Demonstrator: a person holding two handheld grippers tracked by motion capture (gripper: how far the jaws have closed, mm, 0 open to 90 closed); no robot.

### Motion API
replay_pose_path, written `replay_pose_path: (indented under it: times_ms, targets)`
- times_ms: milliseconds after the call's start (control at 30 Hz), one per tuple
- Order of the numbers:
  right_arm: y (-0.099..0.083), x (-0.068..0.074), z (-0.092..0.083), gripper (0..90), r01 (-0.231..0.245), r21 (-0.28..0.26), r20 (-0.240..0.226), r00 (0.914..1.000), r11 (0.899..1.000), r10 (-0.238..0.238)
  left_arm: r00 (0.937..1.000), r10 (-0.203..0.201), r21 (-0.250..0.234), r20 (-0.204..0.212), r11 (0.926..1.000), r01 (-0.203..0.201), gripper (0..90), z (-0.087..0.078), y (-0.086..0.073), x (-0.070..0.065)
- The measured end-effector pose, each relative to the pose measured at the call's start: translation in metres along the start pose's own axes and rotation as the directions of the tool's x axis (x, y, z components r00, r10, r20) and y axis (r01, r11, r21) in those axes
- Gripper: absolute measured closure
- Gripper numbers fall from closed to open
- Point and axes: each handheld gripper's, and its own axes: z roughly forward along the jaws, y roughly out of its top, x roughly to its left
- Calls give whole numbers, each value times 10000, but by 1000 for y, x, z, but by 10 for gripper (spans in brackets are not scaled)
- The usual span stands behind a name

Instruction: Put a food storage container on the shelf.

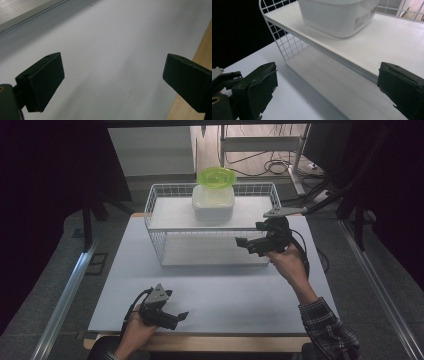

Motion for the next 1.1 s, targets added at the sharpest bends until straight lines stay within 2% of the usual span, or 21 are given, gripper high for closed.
replay_pose_path:
  times_ms: [467,633,700,1100]
  targets:
    - [-35,10,12,11,246,85,53,9997,9997,-247,10000,73,74,2,9999,-73,34,0,0,0]
    - [-47,14,14,11,101,-110,-72,9999,9999,-102,10000,80,78,9,9999,-80,34,0,0,0]
    - [-51,15,15,9,131,17,-121,9998,9999,-131,10000,96,79,5,9999,-96,34,0,0,0]
    - [-77,20,12,5,208,200,4,9998,9996,-208,9999,148,66,39,9999,-148,34,0,0,0]
